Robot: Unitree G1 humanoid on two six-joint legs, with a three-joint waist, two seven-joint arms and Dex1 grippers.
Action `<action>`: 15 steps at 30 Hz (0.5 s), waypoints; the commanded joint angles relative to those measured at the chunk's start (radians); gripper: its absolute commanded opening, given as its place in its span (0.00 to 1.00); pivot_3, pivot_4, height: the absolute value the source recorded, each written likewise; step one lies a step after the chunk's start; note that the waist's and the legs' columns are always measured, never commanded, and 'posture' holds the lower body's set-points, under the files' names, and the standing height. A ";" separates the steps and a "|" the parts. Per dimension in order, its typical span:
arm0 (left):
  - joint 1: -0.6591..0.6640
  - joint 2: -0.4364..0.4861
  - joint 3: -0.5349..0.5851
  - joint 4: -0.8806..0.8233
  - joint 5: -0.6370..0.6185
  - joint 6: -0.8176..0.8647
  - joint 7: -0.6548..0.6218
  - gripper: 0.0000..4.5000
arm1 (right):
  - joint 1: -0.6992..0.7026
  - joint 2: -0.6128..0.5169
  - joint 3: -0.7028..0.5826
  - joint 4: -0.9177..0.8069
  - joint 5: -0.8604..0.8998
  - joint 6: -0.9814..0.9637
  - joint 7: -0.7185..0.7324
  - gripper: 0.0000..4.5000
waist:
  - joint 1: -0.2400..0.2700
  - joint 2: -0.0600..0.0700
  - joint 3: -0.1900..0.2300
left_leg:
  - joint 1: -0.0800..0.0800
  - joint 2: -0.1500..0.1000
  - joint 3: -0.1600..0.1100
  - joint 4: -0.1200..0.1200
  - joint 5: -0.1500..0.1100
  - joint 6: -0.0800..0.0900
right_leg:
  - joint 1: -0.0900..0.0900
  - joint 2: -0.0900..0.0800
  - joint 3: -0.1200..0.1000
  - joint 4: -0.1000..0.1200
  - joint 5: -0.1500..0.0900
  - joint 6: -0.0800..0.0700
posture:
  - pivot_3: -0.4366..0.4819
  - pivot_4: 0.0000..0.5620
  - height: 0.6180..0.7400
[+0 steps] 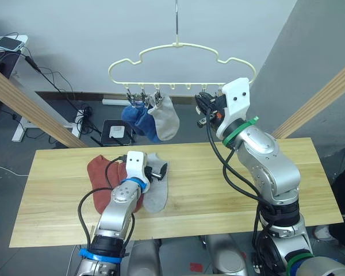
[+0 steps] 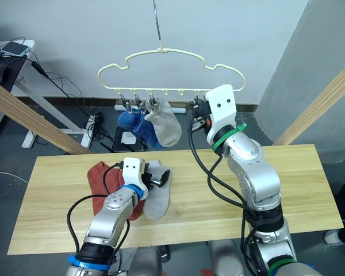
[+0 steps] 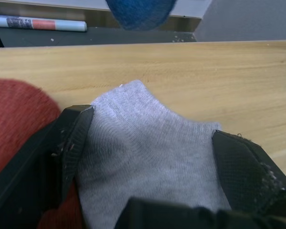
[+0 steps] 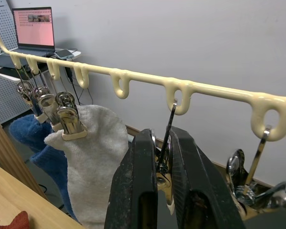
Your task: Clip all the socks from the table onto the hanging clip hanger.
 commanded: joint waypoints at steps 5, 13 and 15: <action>0.017 0.024 -0.028 0.008 0.014 0.037 -0.047 0.60 | -0.005 0.000 0.004 -0.060 0.011 -0.007 -0.003 0.02 | -0.012 0.000 0.000 | 0.000 0.000 0.000 0.000 0.000 0.000 | 0.000 0.000 0.000 0.000 0.000 0.000 | 0.14 0.60 0.93; 0.024 0.113 -0.026 -0.014 -0.035 -0.052 -0.227 0.09 | -0.007 -0.001 0.003 -0.058 0.010 -0.009 -0.008 0.02 | -0.016 0.000 0.000 | 0.000 0.000 0.000 0.000 0.000 0.000 | 0.000 0.000 0.000 0.000 0.000 0.000 | 0.14 0.61 0.93; -0.002 0.163 -0.045 0.002 -0.037 -0.133 -0.325 0.00 | -0.008 -0.004 0.000 -0.057 0.010 -0.007 -0.008 0.02 | -0.017 0.000 0.000 | 0.000 0.000 0.000 -0.001 0.000 0.000 | 0.000 0.000 0.000 0.000 0.000 0.000 | 0.13 0.62 0.93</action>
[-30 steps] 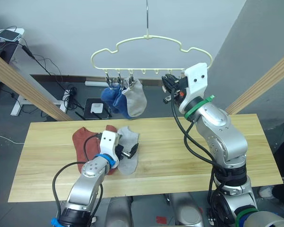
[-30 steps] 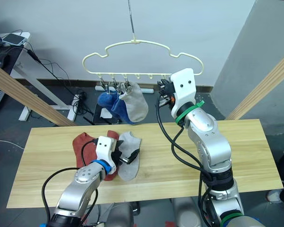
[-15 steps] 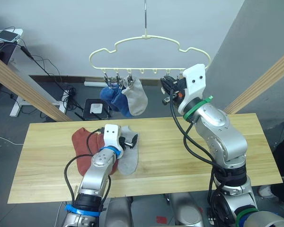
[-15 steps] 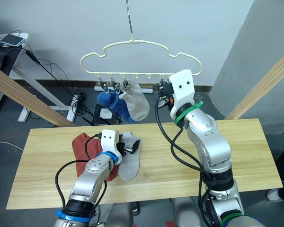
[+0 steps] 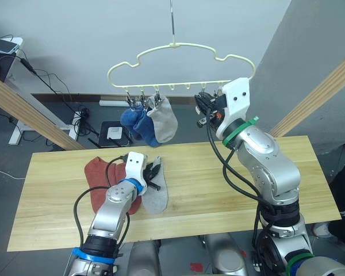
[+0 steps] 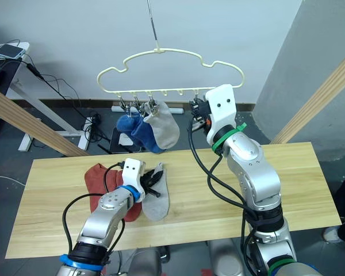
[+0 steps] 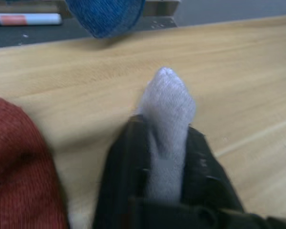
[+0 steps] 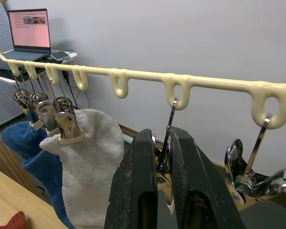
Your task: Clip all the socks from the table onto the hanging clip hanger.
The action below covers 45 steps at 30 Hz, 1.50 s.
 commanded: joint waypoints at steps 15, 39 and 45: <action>-0.289 0.002 -0.024 0.034 -0.139 -0.337 -0.385 0.00 | -0.018 0.009 -0.034 -0.097 0.045 0.049 -0.009 0.02 | 0.000 0.000 0.000 | -0.001 0.000 0.001 -0.002 0.000 0.000 | -0.001 0.000 0.000 -0.002 0.000 0.000 | 0.12 0.62 0.93; -0.385 -0.140 -0.039 0.105 -0.042 -0.395 -0.190 0.00 | -0.031 0.037 -0.035 -0.113 0.122 0.112 -0.040 0.02 | -0.022 0.000 0.000 | -0.002 0.000 0.000 -0.002 0.000 0.000 | -0.001 0.000 0.000 -0.002 0.000 0.000 | 0.12 0.61 0.93; -0.387 -0.153 -0.030 0.074 -0.065 -0.362 -0.174 0.00 | -0.021 0.011 -0.012 -0.116 0.110 0.093 -0.031 0.02 | -0.022 0.000 0.000 | -0.002 -0.001 0.000 -0.002 0.000 0.000 | -0.001 0.000 0.000 -0.003 0.000 0.000 | 0.13 0.60 0.93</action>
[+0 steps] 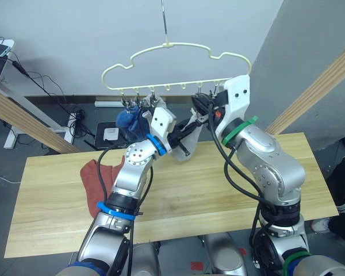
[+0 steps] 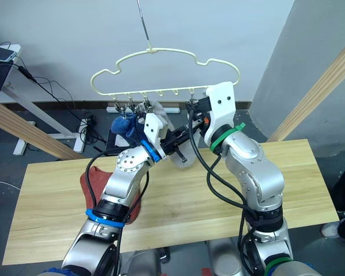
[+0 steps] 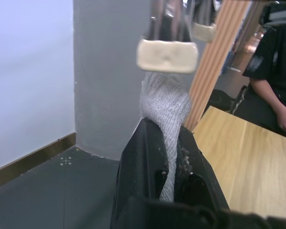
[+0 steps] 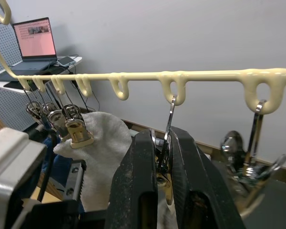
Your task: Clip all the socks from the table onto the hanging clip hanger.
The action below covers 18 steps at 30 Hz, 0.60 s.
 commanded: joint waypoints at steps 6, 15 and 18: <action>-0.009 -0.038 0.004 -0.116 -0.056 0.052 0.009 0.00 | 0.004 -0.010 0.023 -0.056 0.005 -0.043 0.003 0.02 | 0.000 0.000 0.000 | 0.000 0.000 0.000 0.000 0.000 0.000 | 0.000 0.000 0.000 0.000 0.000 0.000 | 0.13 0.59 0.93; -0.031 -0.055 0.016 -0.139 -0.076 0.094 0.030 0.00 | 0.013 -0.018 0.032 -0.050 0.002 -0.047 0.001 0.02 | 0.000 0.000 0.000 | 0.000 0.000 0.000 0.000 0.000 0.000 | 0.000 0.000 0.000 0.000 0.000 0.000 | 0.13 0.58 0.93; -0.035 -0.056 0.016 -0.136 -0.078 0.098 0.032 0.00 | 0.015 -0.018 0.030 -0.050 0.004 -0.039 -0.003 0.02 | 0.000 0.000 0.000 | 0.000 0.000 0.000 0.000 0.000 0.000 | 0.000 0.000 0.000 -0.001 0.000 0.000 | 0.13 0.59 0.93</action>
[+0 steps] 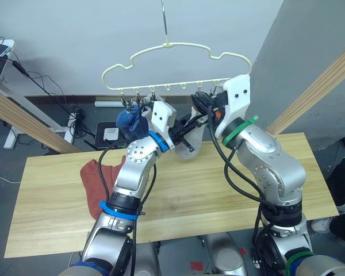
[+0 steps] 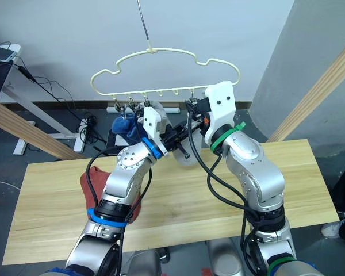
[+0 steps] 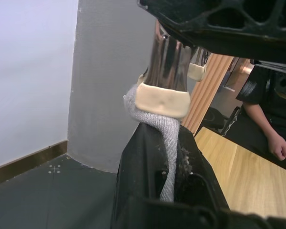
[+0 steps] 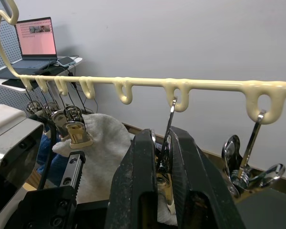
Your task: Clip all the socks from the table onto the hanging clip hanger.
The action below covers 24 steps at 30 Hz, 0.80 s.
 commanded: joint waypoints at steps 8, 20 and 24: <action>-0.032 -0.019 0.004 -0.041 -0.017 0.001 0.020 0.00 | 0.025 -0.004 0.006 -0.078 0.026 0.039 0.003 0.55 | 0.000 0.000 0.000 | 0.000 0.000 0.000 0.000 0.000 0.000 | 0.000 0.000 0.000 0.000 0.000 0.000 | 0.13 0.60 0.93; 0.000 0.055 -0.030 -0.071 -0.015 0.038 -0.070 0.24 | 0.136 -0.144 0.029 -0.258 0.059 0.088 0.085 0.64 | 0.000 0.000 0.000 | 0.000 0.000 0.000 0.000 0.000 0.000 | 0.000 0.000 0.000 -0.002 0.000 0.000 | 0.13 0.61 0.93; 0.009 0.113 -0.041 -0.079 -0.013 0.043 -0.133 0.51 | 0.171 -0.177 0.030 -0.304 0.056 0.098 0.081 0.64 | 0.000 0.000 0.000 | 0.000 0.000 0.000 0.000 0.000 0.000 | 0.000 0.000 0.000 -0.002 0.000 0.000 | 0.12 0.61 0.93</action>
